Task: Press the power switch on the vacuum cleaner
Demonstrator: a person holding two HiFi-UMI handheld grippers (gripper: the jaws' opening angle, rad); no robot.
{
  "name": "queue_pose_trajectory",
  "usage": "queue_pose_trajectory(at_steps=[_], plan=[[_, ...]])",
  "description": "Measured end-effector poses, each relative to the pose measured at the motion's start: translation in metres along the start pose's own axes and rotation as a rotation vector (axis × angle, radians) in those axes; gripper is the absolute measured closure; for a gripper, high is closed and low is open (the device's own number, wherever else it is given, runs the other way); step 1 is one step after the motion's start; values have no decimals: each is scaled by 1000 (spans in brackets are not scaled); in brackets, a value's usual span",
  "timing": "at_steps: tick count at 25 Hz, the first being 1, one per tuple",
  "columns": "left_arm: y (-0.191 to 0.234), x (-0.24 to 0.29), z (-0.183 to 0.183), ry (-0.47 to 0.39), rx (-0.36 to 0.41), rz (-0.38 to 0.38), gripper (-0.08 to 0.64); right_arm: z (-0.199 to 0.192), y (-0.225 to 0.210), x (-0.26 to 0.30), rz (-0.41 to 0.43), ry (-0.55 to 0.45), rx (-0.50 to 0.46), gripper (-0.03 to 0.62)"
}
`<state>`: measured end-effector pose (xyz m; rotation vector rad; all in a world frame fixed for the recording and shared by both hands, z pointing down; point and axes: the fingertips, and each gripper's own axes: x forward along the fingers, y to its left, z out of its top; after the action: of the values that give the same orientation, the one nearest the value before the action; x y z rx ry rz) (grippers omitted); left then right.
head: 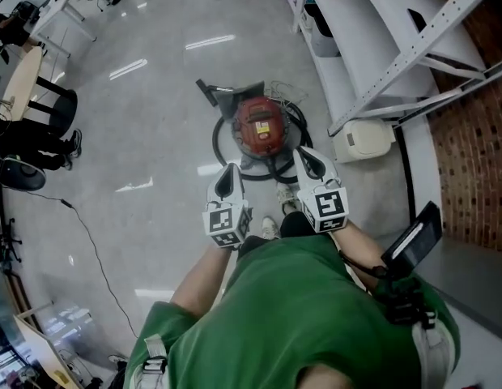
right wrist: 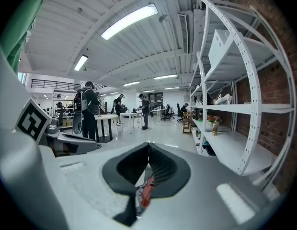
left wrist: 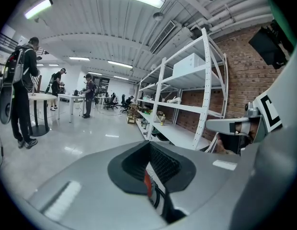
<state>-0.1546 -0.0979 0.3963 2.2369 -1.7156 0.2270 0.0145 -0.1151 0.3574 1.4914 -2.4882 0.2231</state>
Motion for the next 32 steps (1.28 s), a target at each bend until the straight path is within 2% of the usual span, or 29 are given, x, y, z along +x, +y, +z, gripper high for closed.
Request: queue_pose_trajectory(at_steps=[13, 24, 32], plan=[[7, 89, -9, 102, 26, 88, 552, -24, -53, 81, 77, 32, 17, 589], [24, 147, -60, 239, -14, 162, 552, -79, -76, 145, 129, 146, 38, 589], [38, 182, -109, 324, -20, 166, 552, -133, -72, 186, 166, 218, 40, 589]])
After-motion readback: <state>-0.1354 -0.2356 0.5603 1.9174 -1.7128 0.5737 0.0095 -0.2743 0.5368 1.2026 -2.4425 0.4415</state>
